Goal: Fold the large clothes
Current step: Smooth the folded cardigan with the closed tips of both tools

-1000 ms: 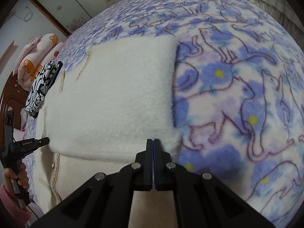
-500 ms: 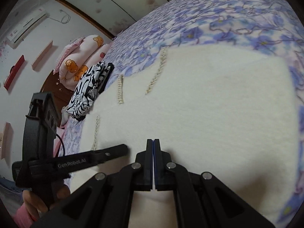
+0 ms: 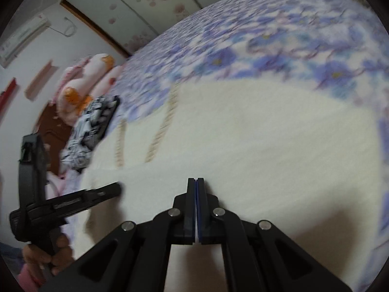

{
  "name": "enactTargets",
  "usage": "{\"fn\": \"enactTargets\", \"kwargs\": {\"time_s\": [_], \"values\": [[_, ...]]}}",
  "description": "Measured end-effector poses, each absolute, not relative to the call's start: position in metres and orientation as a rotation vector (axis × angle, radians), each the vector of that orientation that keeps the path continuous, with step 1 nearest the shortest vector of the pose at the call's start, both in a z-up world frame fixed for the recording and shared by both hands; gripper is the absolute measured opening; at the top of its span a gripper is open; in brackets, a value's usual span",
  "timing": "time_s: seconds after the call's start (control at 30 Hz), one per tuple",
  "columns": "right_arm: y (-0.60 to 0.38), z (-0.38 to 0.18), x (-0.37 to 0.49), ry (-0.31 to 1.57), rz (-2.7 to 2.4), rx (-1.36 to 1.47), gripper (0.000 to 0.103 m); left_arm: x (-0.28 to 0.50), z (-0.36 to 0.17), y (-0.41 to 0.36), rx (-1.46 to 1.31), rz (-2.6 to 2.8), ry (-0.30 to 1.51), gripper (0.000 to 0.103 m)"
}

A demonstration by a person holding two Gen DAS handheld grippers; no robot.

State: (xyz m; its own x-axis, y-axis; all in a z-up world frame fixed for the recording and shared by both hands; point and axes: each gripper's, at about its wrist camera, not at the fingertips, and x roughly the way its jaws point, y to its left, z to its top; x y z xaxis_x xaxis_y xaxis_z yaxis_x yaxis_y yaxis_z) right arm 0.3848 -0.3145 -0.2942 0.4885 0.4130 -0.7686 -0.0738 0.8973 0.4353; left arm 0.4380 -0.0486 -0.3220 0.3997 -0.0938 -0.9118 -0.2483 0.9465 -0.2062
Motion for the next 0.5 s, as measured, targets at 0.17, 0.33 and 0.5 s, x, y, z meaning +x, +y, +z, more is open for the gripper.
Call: {"fn": "enactTargets", "kwargs": {"time_s": [0.17,0.33,0.5], "values": [[-0.364,-0.286,0.382,0.983,0.155,0.347,0.000,0.432,-0.322,-0.028,-0.257,0.213,1.149,0.003],[-0.404,-0.288,0.373,0.969,0.087,0.454,0.000,0.426,-0.322,-0.008,-0.240,0.299,1.156,0.003],[-0.414,-0.289,0.368,0.942,0.050,0.459,0.000,0.419,-0.320,0.004,-0.280,0.344,1.166,0.003]]}}
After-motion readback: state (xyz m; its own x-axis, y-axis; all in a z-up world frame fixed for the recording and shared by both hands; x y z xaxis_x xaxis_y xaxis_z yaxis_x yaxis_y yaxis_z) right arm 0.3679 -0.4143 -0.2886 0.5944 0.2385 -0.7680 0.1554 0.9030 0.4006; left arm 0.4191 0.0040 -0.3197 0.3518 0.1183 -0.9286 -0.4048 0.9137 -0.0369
